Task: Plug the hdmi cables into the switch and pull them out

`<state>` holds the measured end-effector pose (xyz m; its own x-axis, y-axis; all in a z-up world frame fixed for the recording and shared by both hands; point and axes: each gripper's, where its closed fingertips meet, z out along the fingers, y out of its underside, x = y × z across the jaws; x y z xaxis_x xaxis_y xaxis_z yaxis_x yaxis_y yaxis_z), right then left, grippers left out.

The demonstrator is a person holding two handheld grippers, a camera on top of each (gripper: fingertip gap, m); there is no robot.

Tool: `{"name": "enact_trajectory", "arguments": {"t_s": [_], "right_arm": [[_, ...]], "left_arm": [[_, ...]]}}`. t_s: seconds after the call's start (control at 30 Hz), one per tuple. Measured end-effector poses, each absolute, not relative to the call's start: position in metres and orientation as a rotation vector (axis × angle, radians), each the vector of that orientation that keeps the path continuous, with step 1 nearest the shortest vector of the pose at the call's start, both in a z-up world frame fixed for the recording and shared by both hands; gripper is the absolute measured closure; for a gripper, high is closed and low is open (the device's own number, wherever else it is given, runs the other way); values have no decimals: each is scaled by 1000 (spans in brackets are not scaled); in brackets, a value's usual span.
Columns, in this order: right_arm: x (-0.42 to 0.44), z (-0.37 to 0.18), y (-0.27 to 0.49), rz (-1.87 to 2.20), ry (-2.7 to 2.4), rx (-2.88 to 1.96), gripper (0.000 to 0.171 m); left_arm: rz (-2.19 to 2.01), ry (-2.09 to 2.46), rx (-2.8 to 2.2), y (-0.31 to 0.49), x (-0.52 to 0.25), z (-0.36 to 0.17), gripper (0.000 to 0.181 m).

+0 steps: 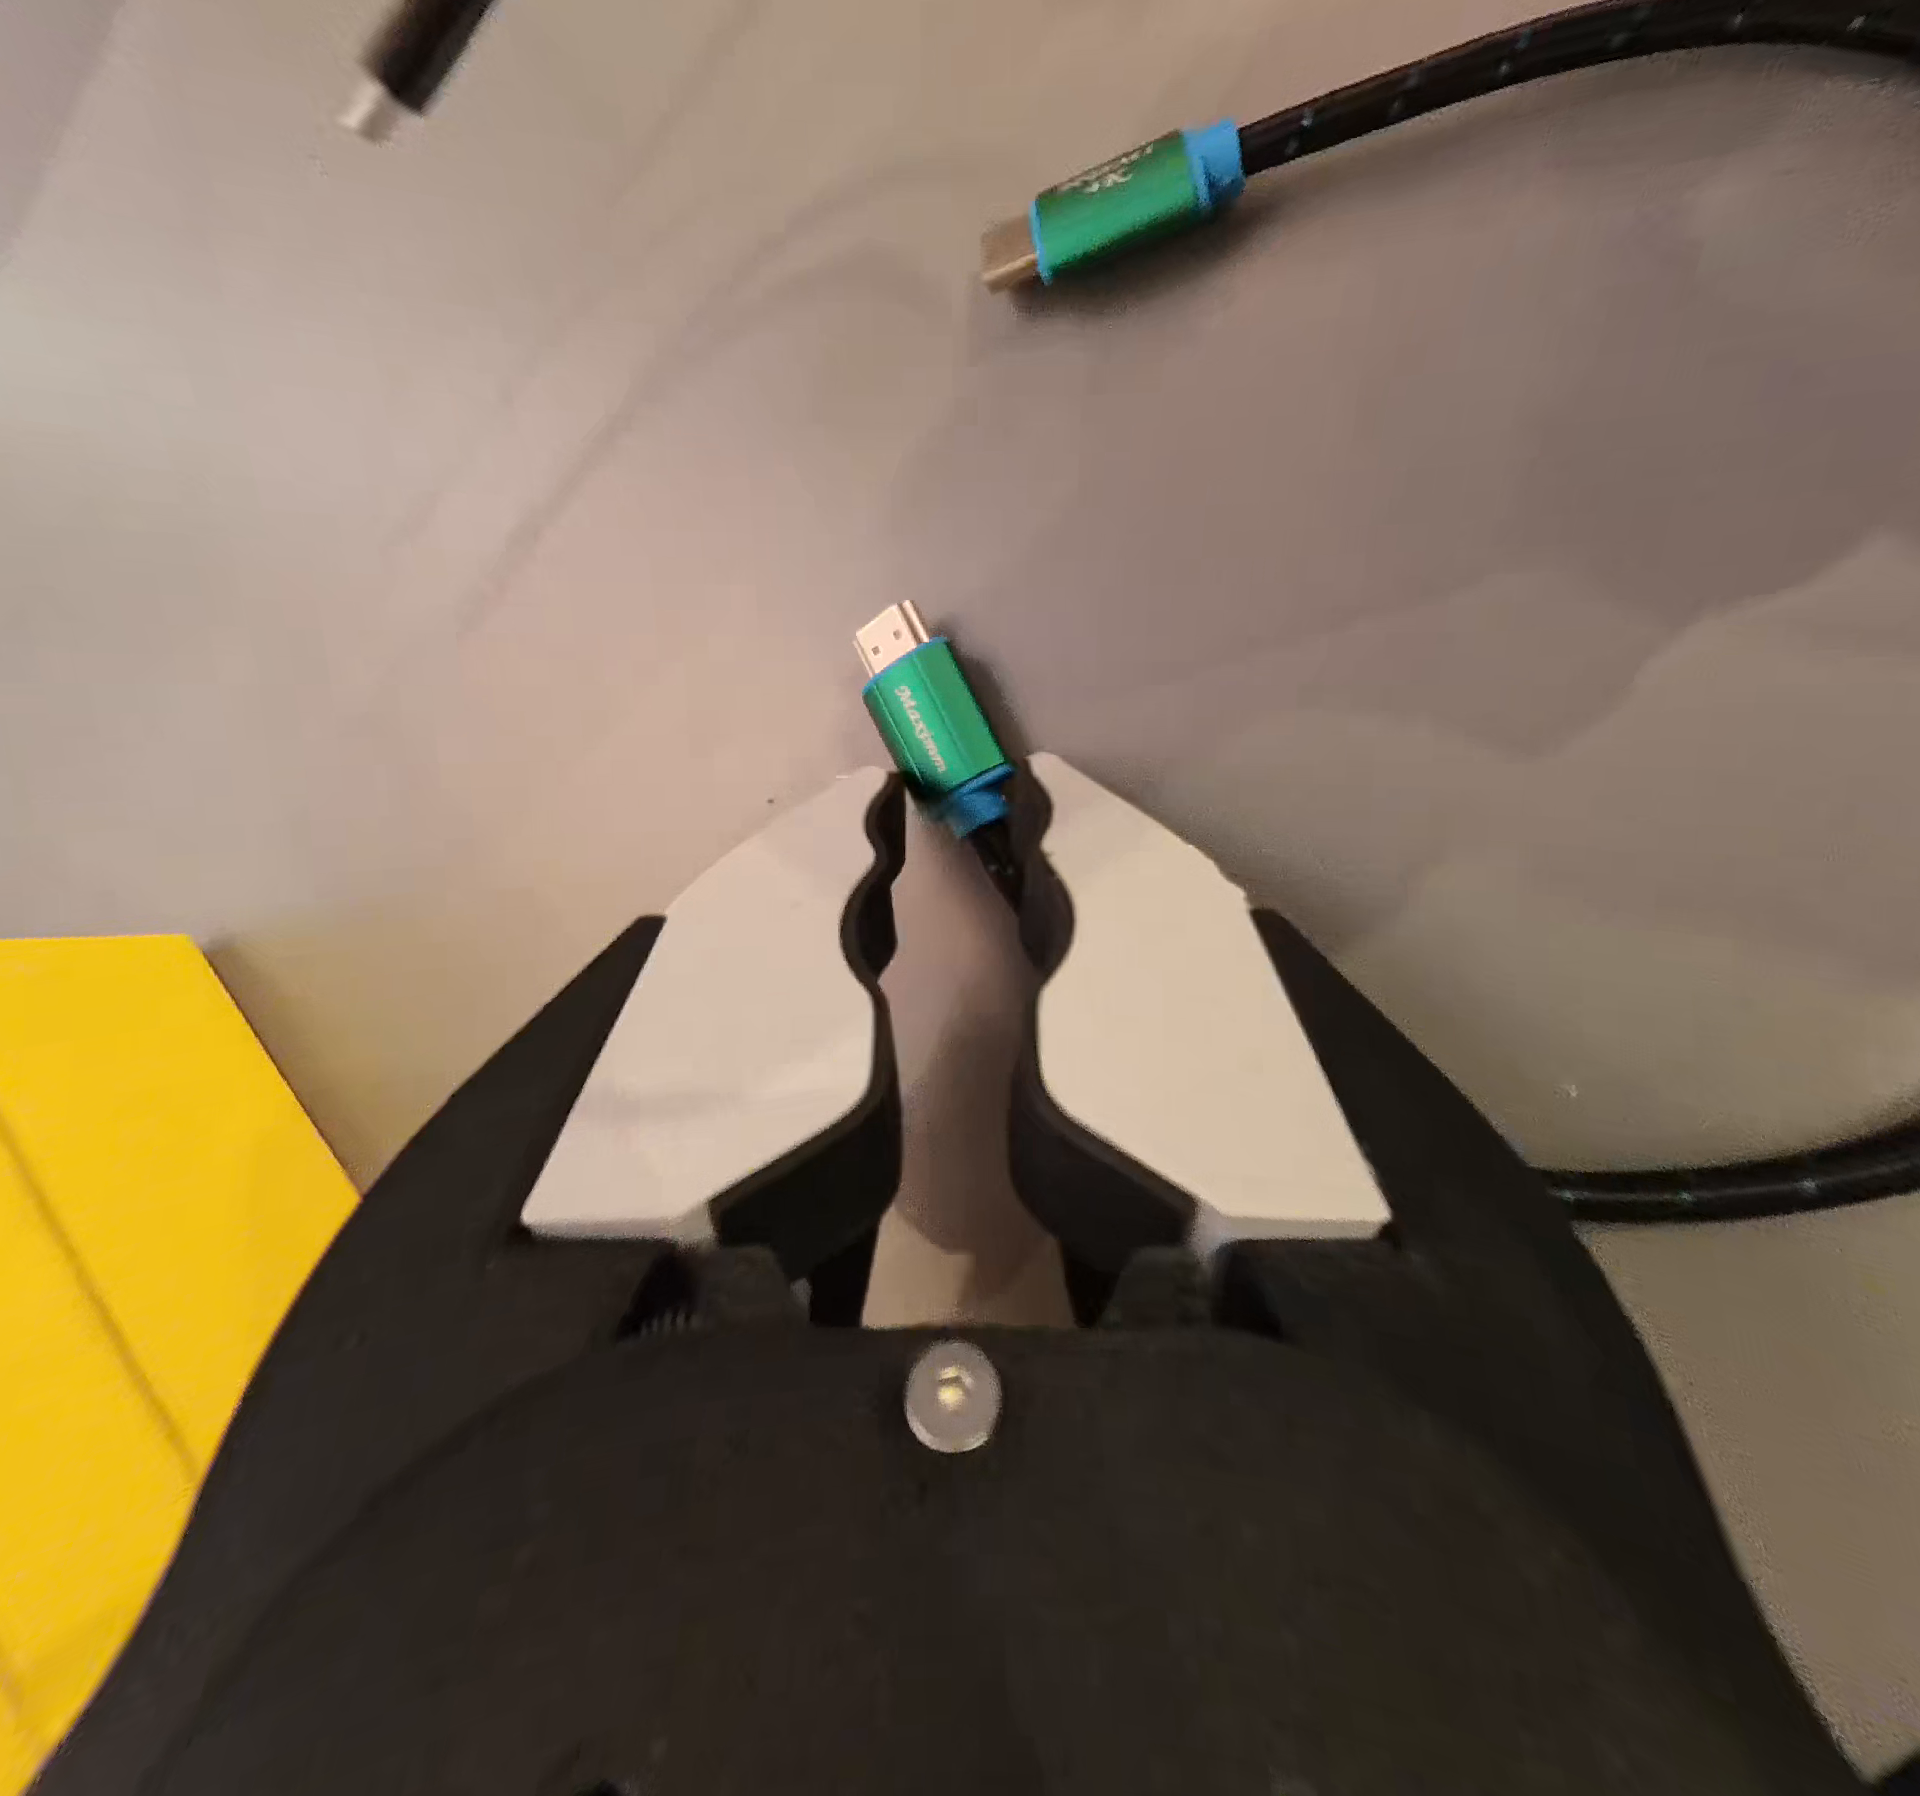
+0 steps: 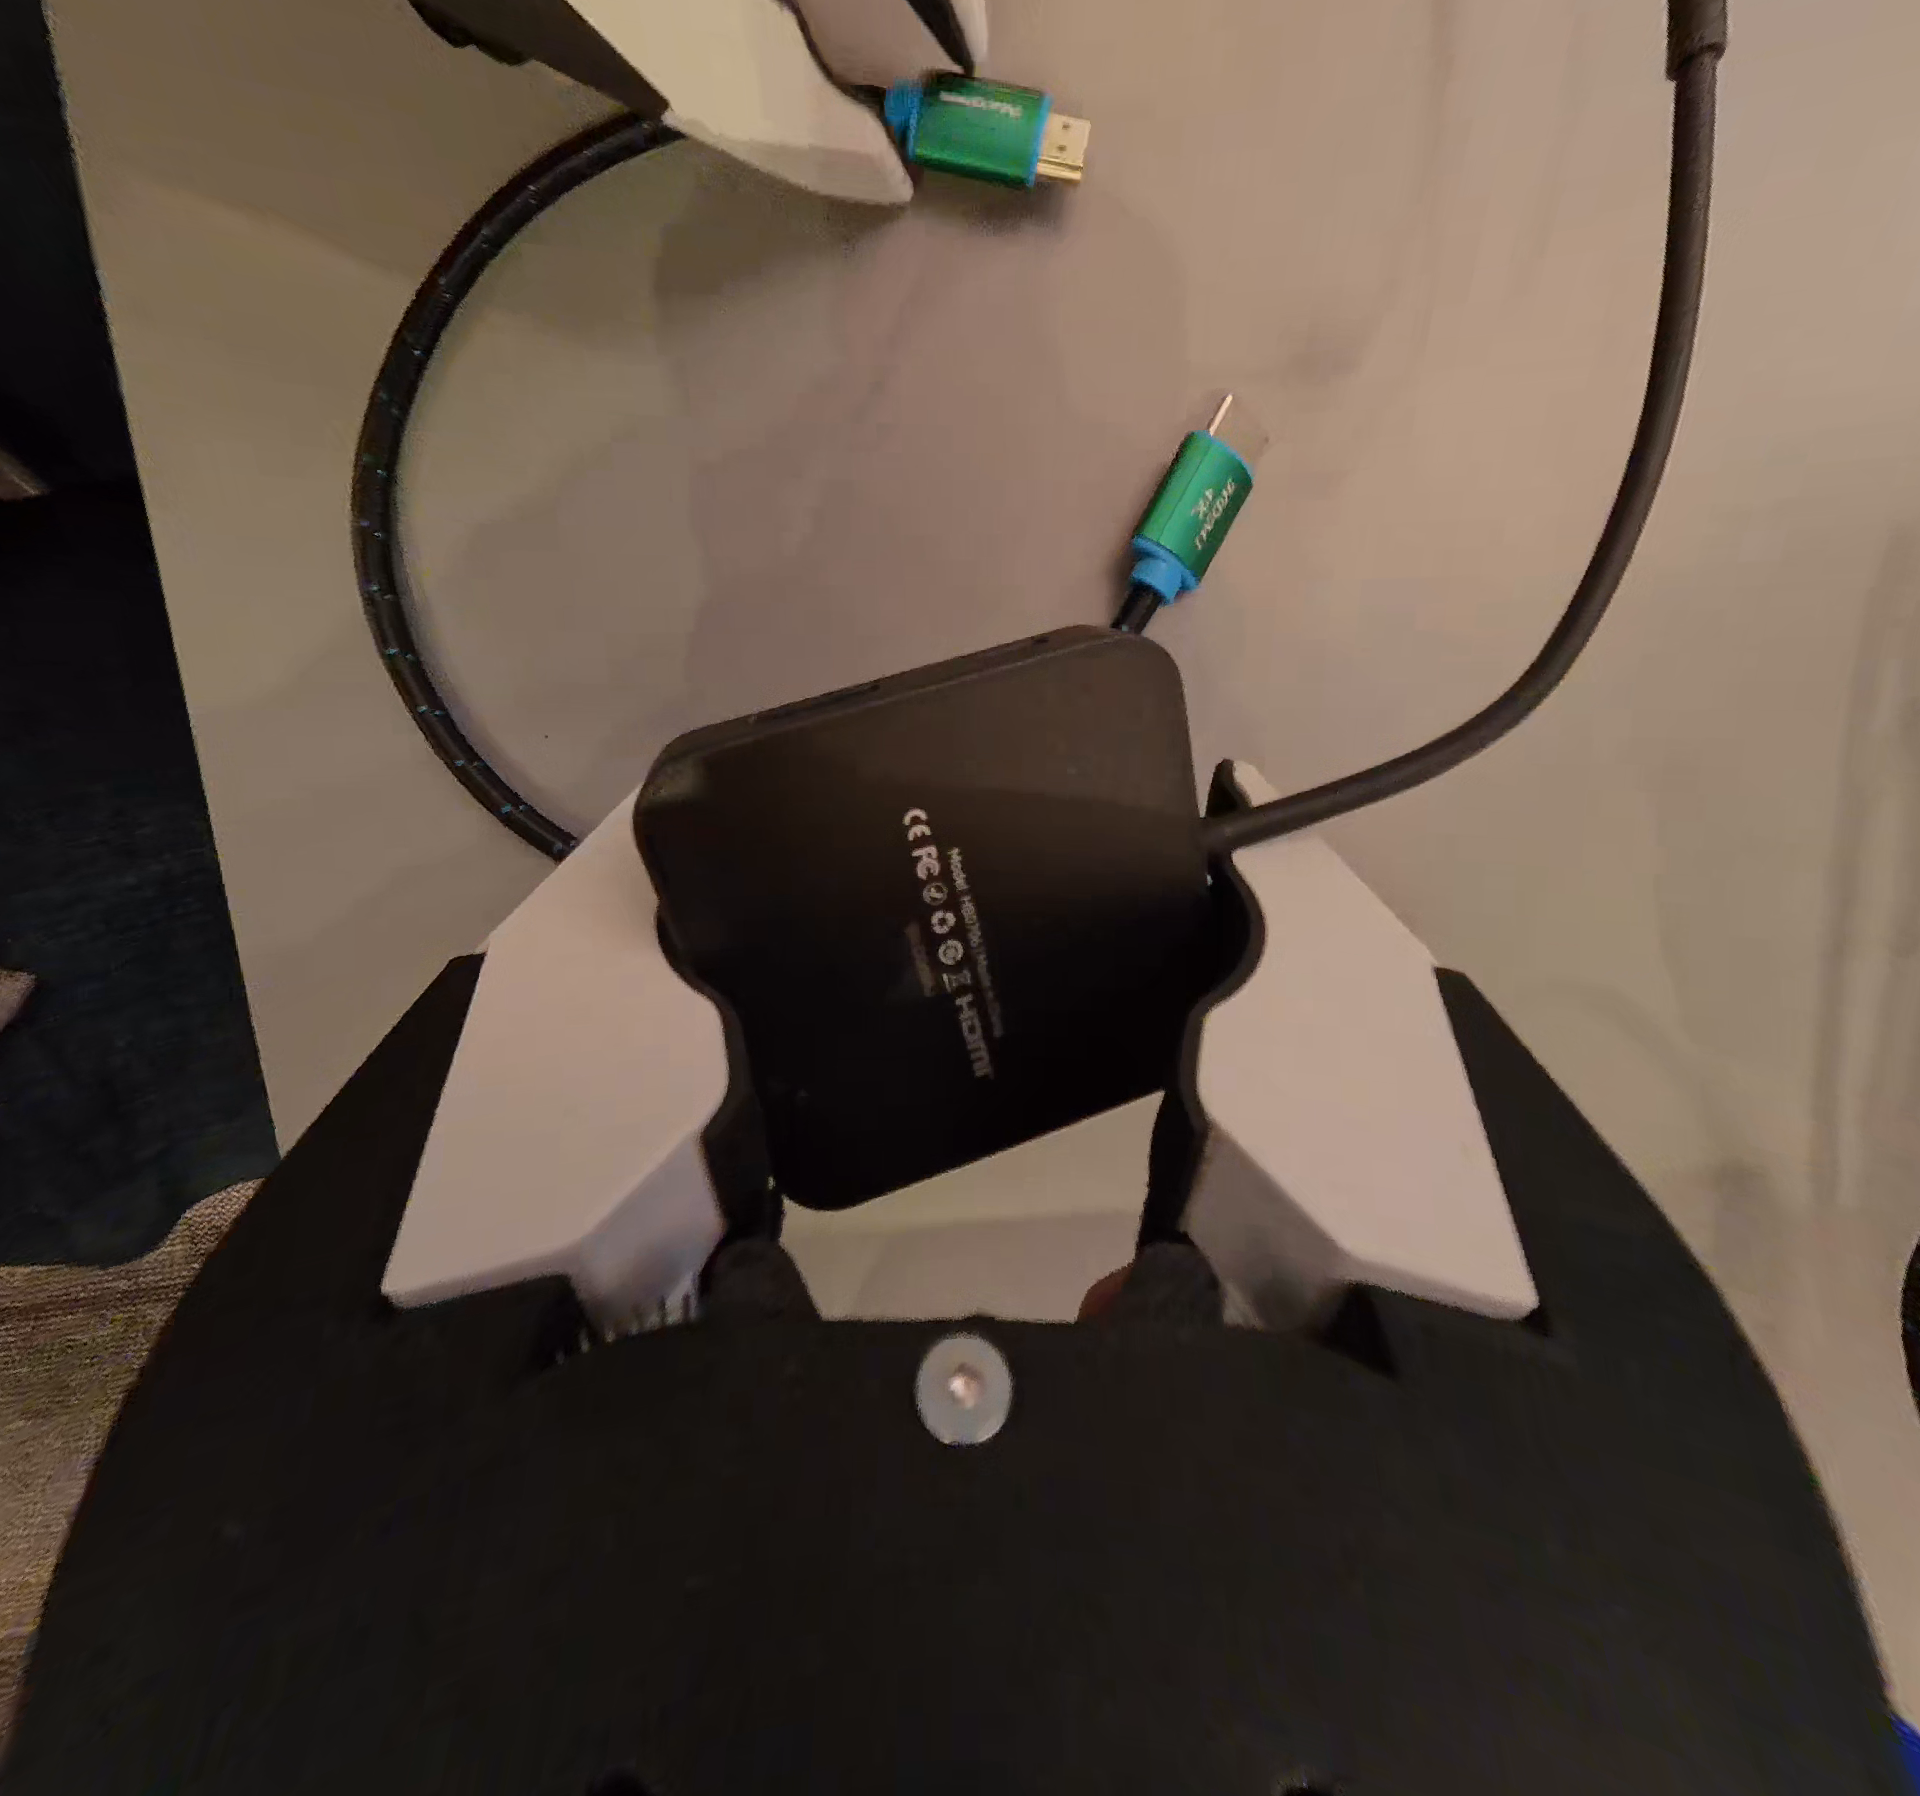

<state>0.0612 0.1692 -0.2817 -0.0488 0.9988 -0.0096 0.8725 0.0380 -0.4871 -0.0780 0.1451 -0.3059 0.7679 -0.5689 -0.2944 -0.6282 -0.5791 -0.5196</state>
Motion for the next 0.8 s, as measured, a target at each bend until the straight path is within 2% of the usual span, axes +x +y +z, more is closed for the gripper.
{"name": "enact_trajectory", "arguments": {"t_s": [0.37,0.8], "right_arm": [[69,-314,178,433,-1998,-1999,77],[69,-314,177,439,-1996,-1971,75]], "left_arm": [[152,957,-2297,148,-84,-307,166],[281,1044,-2230,153,-84,-293,166]]}}
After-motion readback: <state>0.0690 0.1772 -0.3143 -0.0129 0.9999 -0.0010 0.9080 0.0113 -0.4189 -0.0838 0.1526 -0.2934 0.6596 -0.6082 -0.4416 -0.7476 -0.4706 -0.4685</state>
